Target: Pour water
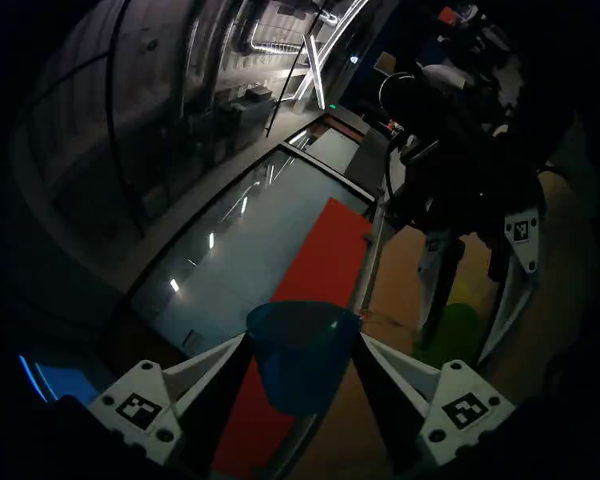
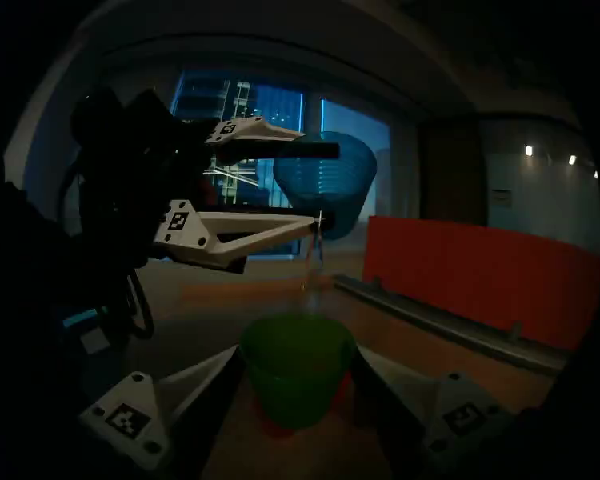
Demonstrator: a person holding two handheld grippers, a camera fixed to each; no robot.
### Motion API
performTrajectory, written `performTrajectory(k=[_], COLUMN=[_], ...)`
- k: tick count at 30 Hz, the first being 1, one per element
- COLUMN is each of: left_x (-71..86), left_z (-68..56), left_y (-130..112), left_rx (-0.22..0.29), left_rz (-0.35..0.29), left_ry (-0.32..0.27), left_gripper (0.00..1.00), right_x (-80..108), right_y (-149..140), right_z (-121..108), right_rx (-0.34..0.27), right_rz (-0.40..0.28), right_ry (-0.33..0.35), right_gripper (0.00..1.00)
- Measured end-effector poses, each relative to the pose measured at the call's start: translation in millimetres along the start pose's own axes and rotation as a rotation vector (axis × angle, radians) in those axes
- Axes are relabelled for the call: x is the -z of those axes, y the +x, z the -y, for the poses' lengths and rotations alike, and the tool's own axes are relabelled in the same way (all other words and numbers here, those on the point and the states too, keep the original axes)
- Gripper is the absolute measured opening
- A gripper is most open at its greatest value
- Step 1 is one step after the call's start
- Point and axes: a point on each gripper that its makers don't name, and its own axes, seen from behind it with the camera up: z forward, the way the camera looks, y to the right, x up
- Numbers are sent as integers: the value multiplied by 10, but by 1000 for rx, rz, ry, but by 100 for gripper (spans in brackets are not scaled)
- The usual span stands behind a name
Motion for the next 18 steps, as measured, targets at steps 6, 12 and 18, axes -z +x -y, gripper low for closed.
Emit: performTrajectory(k=[6, 12, 18], left_x=[-14, -16, -18], left_z=[23, 40, 71], left_y=[29, 53, 80], left_rx=[-35, -59, -90], left_rz=[-2, -3, -6], left_ry=[7, 10, 18], left_gripper=[85, 85, 85], right_x=[2, 6, 19], right_y=[4, 18, 30], right_z=[-3, -4, -9], right_rx=[1, 5, 9], right_rz=[0, -1, 1], right_ry=[-1, -2, -4], right_gripper=[94, 94, 94])
